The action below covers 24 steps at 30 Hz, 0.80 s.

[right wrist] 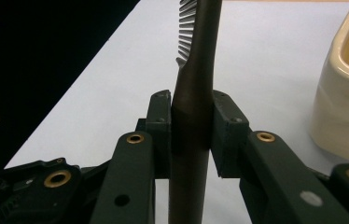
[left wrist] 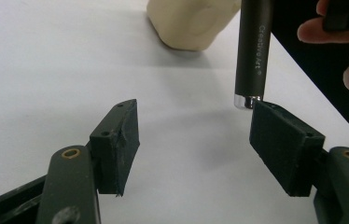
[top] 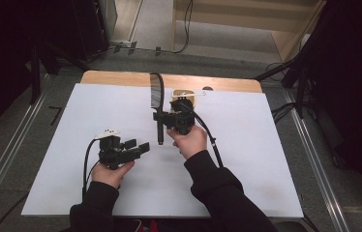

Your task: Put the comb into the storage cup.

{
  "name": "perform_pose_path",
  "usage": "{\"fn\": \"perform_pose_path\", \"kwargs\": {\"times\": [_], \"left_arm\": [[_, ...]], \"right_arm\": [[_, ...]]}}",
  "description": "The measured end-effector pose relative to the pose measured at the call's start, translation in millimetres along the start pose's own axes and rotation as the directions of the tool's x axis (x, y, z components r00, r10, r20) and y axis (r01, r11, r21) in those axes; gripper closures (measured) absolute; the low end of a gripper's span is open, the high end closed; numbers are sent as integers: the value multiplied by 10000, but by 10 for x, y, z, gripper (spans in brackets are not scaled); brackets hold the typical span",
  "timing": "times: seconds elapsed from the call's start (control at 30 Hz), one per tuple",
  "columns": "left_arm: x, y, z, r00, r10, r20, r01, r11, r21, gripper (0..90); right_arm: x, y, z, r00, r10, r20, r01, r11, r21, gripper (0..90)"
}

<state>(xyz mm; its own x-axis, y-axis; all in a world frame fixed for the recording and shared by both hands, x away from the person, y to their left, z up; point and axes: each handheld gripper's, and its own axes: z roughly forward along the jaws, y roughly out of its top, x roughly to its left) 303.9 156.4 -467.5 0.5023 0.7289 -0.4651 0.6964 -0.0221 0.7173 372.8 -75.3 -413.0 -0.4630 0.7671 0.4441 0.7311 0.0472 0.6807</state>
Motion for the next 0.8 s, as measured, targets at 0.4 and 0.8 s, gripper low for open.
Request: {"fn": "perform_pose_path", "kwargs": {"times": [0.4, 0.8], "left_arm": [[66, 54, -118, 9970, 762, 115, -770, 9911, 1084, 334], [158, 16, -200, 9803, 1838, 720, -1944, 9622, 1907, 306]], "right_arm": [[-2, -20, -6, 9996, -189, -209, 187, 9998, -103, 702], [13, -32, 13, 9997, -115, -219, 111, 9997, -202, 702]]}}
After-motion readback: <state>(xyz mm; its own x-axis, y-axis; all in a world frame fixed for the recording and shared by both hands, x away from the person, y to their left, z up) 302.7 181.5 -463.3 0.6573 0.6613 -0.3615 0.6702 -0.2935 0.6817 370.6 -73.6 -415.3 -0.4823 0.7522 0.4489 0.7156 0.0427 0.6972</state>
